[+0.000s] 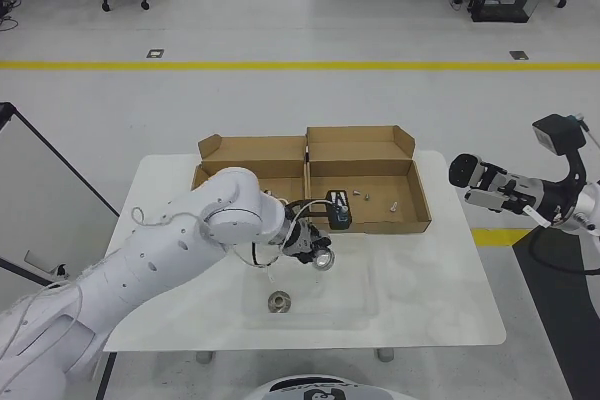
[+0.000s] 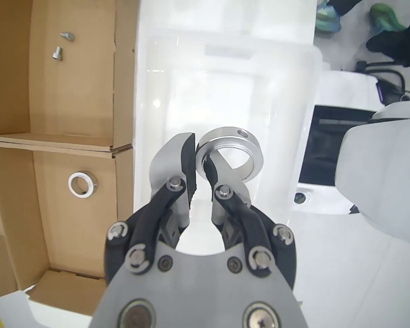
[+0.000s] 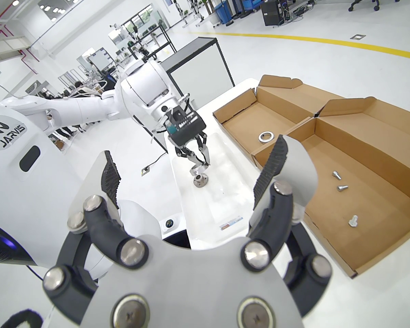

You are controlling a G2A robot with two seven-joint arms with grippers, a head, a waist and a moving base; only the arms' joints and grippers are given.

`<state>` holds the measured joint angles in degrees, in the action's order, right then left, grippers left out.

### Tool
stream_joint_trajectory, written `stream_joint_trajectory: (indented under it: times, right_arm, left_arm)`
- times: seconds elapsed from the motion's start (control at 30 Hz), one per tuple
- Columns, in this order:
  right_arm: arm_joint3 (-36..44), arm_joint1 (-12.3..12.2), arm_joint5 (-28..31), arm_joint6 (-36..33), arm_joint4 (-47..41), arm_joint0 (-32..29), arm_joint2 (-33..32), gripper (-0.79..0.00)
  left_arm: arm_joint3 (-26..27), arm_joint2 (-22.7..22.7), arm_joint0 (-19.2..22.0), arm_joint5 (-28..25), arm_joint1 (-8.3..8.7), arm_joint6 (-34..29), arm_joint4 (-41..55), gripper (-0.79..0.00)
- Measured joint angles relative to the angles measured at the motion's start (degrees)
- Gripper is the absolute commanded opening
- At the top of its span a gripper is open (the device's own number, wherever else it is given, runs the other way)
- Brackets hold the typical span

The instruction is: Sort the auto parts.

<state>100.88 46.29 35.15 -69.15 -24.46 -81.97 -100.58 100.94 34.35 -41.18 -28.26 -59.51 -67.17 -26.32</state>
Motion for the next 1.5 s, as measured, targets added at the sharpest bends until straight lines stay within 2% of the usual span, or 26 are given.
stream_joint_trajectory:
  times: [0.1, 0.27, 0.43, 0.53, 0.6, 0.83, 1.23, 1.37, 1.5]
  right_arm:
    - [0.0, 0.0, 0.0, 0.0, 0.0, 0.0, 0.0, 0.0]
    - [0.0, 0.0, 0.0, 0.0, 0.0, 0.0, 0.0, 0.0]
    - [0.0, 0.0, 0.0, 0.0, 0.0, 0.0, 0.0, 0.0]
    - [0.0, 0.0, 0.0, 0.0, 0.0, 0.0, 0.0, 0.0]
    - [0.0, 0.0, 0.0, 0.0, 0.0, 0.0, 0.0, 0.0]
    - [0.0, 0.0, 0.0, 0.0, 0.0, 0.0, 0.0, 0.0]
    - [0.0, 0.0, 0.0, 0.0, 0.0, 0.0, 0.0, 0.0]
    - [0.0, 0.0, 0.0, 0.0, 0.0, 0.0, 0.0, 0.0]
    - [0.0, 0.0, 0.0, 0.0, 0.0, 0.0, 0.0, 0.0]
  left_arm:
    - [0.7, 6.8, -3.9, -1.2, 2.11, 5.5, 3.3, -0.785]
    - [2.2, 16.5, -11.3, -9.4, 4.55, 16.1, 11.9, -0.785]
    - [2.2, 20.0, -14.6, -20.9, 4.94, 24.7, 19.5, -0.785]
    - [0.9, 20.5, -15.0, -27.5, 4.61, 29.8, 22.7, -0.785]
    - [0.7, 20.7, -14.8, -29.7, 4.35, 32.7, 24.0, -0.785]
    - [4.6, 21.9, -15.2, -29.7, 3.33, 42.3, 26.3, -0.785]
    - [9.6, 23.2, -16.7, -29.7, 1.78, 51.1, 25.9, -0.785]
    - [8.3, 22.6, -17.1, -29.7, 1.76, 49.6, 23.5, -0.785]
    - [6.1, 21.6, -16.6, -29.7, 2.21, 45.0, 21.5, -0.785]
